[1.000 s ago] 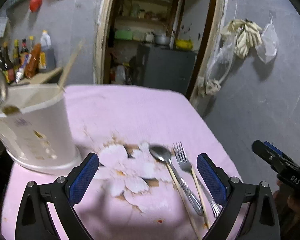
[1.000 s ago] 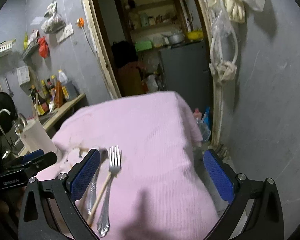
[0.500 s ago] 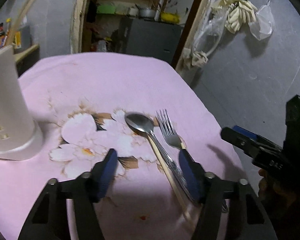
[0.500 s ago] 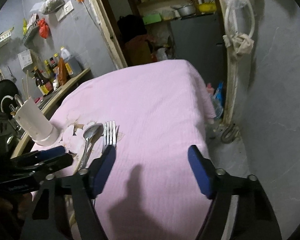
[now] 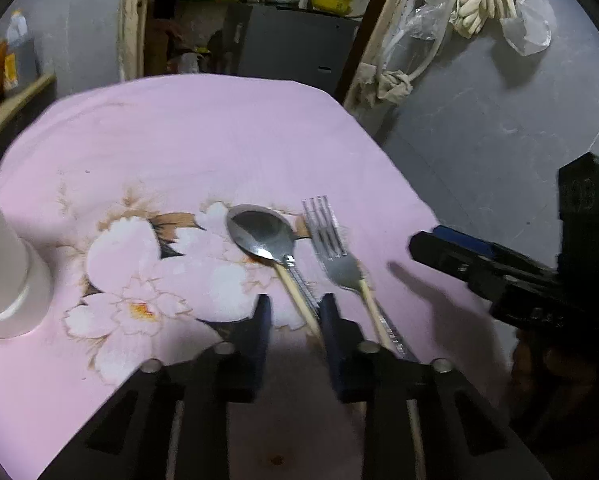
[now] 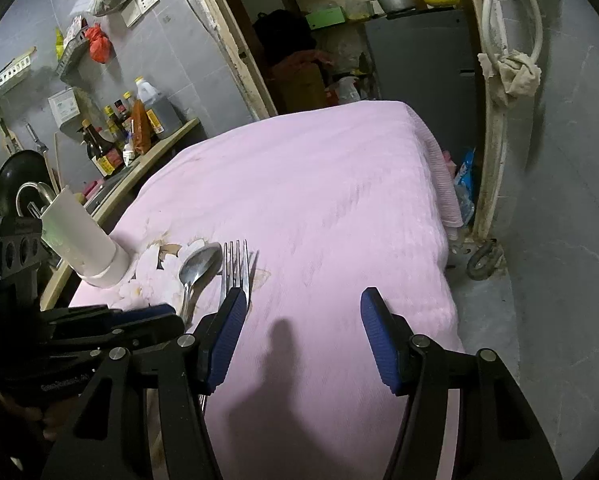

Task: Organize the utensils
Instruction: 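Close the left tool on a wooden chopstick while the right tool closes on the steel fork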

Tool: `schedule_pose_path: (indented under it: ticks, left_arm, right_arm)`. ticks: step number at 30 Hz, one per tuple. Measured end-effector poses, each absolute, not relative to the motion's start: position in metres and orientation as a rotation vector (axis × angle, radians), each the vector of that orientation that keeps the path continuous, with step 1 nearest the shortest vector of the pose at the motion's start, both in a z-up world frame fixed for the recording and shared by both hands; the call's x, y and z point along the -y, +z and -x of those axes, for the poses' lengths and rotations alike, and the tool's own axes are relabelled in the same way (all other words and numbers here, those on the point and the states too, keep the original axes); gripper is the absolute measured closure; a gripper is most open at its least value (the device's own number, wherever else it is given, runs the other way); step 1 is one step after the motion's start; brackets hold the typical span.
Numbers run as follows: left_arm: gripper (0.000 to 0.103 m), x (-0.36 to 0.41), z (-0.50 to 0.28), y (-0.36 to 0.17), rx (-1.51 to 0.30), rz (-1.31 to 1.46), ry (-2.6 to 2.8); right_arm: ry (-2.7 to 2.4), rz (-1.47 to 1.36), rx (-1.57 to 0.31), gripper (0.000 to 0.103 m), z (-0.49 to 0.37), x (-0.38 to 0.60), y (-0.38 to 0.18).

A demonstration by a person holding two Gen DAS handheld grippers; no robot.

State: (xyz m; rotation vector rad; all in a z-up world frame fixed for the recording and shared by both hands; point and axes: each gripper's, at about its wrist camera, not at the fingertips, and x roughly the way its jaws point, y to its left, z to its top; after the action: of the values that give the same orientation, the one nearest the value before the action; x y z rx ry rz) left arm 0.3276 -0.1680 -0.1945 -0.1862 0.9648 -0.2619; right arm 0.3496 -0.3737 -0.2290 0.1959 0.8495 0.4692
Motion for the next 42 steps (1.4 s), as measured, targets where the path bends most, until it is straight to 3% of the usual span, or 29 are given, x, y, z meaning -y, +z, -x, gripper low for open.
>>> schedule_pose_path:
  ticks: [8,11,16,24,26,29,42]
  left_arm:
    - [0.095,0.162,-0.324,-0.194,-0.983,0.204,-0.269]
    - [0.095,0.16,-0.323,-0.194,-0.988,0.222,-0.27]
    - [0.095,0.158,-0.32,-0.194,-0.994,0.229,-0.264]
    - [0.094,0.154,-0.318,-0.196,-1.009,0.229,-0.266]
    - [0.093,0.155,-0.321,-0.196,-1.014,0.22,-0.278]
    - [0.094,0.152,-0.326,-0.197,-1.025,0.241,-0.302]
    - [0.097,0.162,-0.34,-0.192,-1.095,0.177,-0.287]
  right_arm:
    - [0.547,-0.179,-0.888,0.049,-0.365,0.356,-0.233]
    - [0.583,-0.169,-0.91,0.056,-0.371,0.347,-0.236]
    - [0.634,-0.144,-0.924,0.057,-0.383,0.332,-0.236]
    - [0.728,-0.067,-0.939,0.08,-0.397,0.306,-0.235]
    - [0.763,-0.085,-0.952,0.091,-0.397,0.306,-0.236]
    - [0.762,-0.083,-0.948,0.096,-0.396,0.305,-0.236]
    - [0.677,-0.089,-0.901,0.101,-0.375,0.328,-0.216]
